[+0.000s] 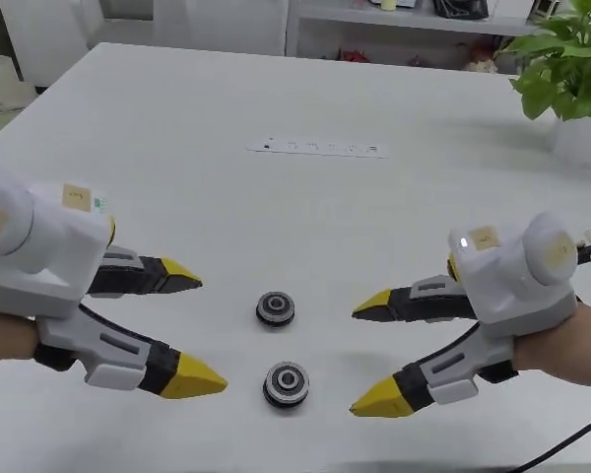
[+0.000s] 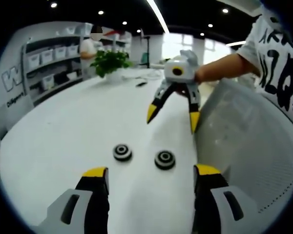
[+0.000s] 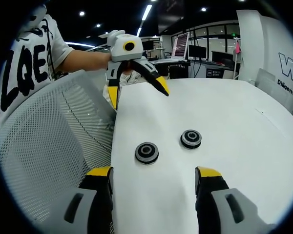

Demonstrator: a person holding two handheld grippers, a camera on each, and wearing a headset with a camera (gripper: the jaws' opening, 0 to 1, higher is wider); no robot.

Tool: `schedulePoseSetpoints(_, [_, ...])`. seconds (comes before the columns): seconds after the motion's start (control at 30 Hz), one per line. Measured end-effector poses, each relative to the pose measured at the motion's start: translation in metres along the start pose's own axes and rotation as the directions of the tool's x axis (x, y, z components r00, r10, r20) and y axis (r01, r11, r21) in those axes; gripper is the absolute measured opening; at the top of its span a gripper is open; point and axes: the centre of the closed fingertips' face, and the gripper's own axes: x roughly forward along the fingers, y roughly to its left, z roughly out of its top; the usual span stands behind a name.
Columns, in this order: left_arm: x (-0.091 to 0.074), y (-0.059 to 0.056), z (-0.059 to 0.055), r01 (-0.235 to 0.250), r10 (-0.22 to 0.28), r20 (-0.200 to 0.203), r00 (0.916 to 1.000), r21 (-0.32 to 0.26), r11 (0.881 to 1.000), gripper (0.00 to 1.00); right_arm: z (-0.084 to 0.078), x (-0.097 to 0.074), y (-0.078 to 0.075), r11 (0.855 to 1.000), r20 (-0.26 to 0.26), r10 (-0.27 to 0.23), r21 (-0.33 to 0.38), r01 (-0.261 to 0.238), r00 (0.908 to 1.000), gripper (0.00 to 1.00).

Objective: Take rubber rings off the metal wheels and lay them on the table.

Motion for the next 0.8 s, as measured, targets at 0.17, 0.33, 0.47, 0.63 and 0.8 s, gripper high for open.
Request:
schedulePoseSetpoints(0.17, [0.005,-0.002,-0.001,0.014,-0.014,-0.009,0.9999,0.003,1.0,0.71,-0.001,0.003,0.002,1.0,-0.003,0.01,0.0,-0.01,0.9999,0.63])
schedulePoseSetpoints(0.33, [0.01,-0.004,-0.002,0.027,-0.027,-0.016,0.9995,0.01,1.0,0.69,-0.003,0.006,0.004,1.0,-0.013,0.022,0.0,-0.022,0.9997,0.62])
schedulePoseSetpoints(0.47, [0.014,-0.006,-0.003,0.038,-0.038,-0.024,0.999,0.013,0.999,0.68,-0.005,0.007,0.005,1.0,-0.018,0.028,0.0,-0.028,0.9994,0.62])
schedulePoseSetpoints(0.63, [0.019,-0.008,-0.004,0.048,-0.048,-0.032,0.9983,0.024,0.999,0.68,-0.007,0.009,0.005,0.999,-0.027,0.036,-0.002,-0.036,0.999,0.61])
schedulePoseSetpoints(0.8, [0.022,-0.009,-0.001,0.056,-0.056,-0.025,0.9981,0.025,0.998,0.66,-0.006,0.009,0.005,0.999,-0.023,0.038,-0.001,-0.038,0.999,0.6])
